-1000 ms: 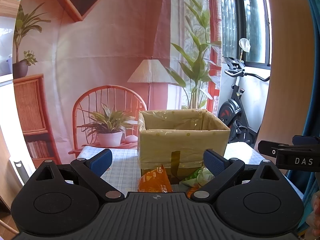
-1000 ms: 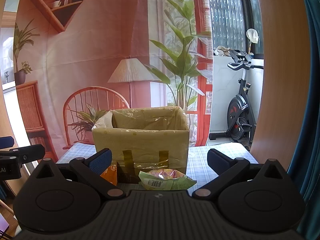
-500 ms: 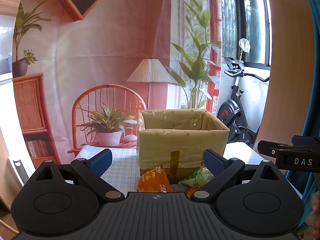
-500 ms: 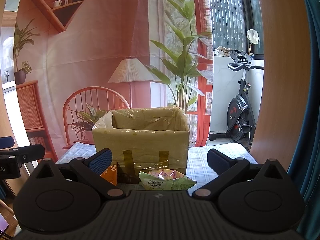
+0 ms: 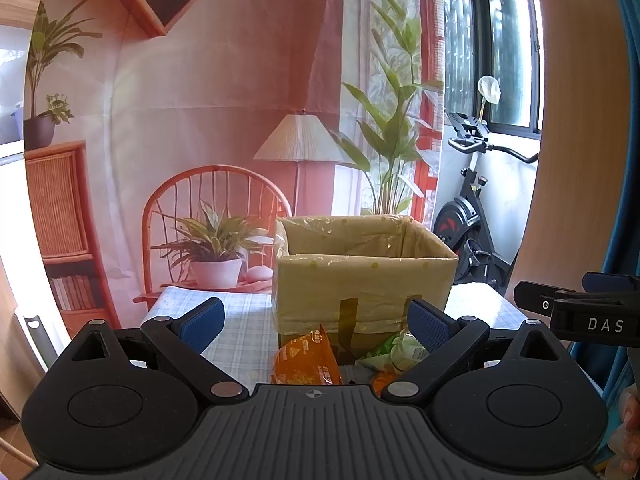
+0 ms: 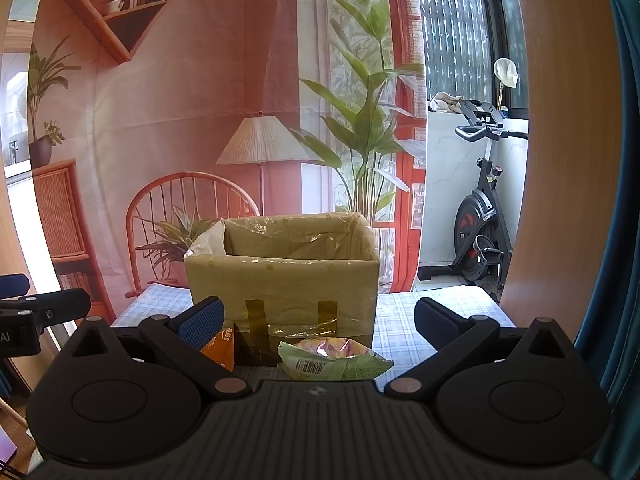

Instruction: Organize snacks

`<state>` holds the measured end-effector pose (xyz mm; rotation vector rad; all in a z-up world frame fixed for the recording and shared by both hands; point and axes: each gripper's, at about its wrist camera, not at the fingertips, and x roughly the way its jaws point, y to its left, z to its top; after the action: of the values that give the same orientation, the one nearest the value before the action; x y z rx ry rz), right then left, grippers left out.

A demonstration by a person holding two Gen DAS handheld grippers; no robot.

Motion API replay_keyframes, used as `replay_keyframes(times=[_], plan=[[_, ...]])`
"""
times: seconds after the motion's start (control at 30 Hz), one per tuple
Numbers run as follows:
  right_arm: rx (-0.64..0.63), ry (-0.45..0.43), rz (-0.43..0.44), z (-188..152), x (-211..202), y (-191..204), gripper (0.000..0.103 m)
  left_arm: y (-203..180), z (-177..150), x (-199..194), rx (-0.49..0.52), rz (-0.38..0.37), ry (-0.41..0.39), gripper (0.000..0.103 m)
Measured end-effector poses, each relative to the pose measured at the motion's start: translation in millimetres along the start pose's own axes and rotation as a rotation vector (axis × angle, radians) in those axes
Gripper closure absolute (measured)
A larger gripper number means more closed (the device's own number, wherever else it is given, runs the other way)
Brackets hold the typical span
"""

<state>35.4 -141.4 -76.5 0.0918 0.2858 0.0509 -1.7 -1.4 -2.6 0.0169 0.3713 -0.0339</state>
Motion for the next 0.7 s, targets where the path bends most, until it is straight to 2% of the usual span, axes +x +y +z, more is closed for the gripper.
replay_keyframes(times=[0.7], plan=[[-0.002,0.002,-0.001,-1.2,0.2,0.3,0.000,1.0,-0.4,1.5,-0.006,-0.004,0.007,0.004]])
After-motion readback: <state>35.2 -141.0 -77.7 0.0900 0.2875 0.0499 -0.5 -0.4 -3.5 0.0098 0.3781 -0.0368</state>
